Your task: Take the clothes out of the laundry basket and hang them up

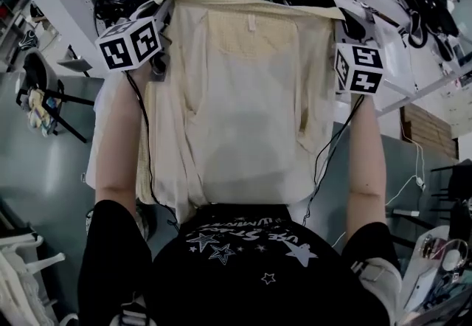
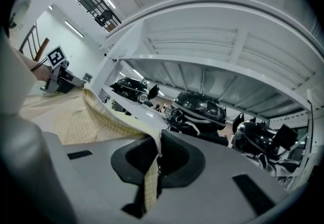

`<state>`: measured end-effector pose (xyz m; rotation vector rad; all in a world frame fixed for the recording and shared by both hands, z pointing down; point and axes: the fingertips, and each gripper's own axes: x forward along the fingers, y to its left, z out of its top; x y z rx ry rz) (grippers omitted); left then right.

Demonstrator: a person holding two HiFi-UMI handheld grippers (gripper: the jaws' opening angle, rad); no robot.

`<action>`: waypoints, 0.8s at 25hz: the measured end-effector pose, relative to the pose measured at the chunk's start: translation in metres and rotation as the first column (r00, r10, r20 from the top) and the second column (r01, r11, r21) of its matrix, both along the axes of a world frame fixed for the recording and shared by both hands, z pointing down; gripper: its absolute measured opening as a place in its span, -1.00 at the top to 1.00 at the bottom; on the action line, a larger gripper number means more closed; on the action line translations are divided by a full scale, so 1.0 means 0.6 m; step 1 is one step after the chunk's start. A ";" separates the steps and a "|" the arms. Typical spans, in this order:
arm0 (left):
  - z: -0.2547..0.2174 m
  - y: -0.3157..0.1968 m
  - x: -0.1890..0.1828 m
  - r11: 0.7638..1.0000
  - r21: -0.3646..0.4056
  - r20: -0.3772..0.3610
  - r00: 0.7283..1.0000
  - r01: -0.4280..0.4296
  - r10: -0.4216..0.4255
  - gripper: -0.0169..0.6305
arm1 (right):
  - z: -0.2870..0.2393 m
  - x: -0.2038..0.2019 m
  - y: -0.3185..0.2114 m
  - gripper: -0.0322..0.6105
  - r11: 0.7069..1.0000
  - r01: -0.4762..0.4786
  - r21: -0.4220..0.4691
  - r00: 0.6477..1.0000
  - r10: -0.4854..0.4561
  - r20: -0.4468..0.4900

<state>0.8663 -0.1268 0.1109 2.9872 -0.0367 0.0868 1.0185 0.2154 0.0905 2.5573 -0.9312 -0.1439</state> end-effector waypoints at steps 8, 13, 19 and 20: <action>0.159 -0.023 0.075 0.998 -0.061 0.221 0.975 0.030 -0.015 0.85 | 0.181 0.097 -0.055 0.82 0.981 0.113 -0.159 0.968 -0.073 0.239; 0.232 -0.015 0.105 0.998 -0.056 0.336 0.942 0.016 0.004 0.85 | 0.274 0.126 -0.056 0.82 0.957 0.147 -0.252 0.940 -0.055 0.337; 0.293 -0.005 0.119 0.998 -0.063 0.425 0.904 -0.017 0.042 0.85 | 0.343 0.149 -0.052 0.80 0.920 0.148 -0.363 0.930 -0.004 0.368; 0.299 -0.004 0.121 0.998 -0.063 0.434 0.900 -0.021 0.046 0.85 | 0.352 0.152 -0.050 0.78 0.918 0.147 -0.369 0.925 0.004 0.379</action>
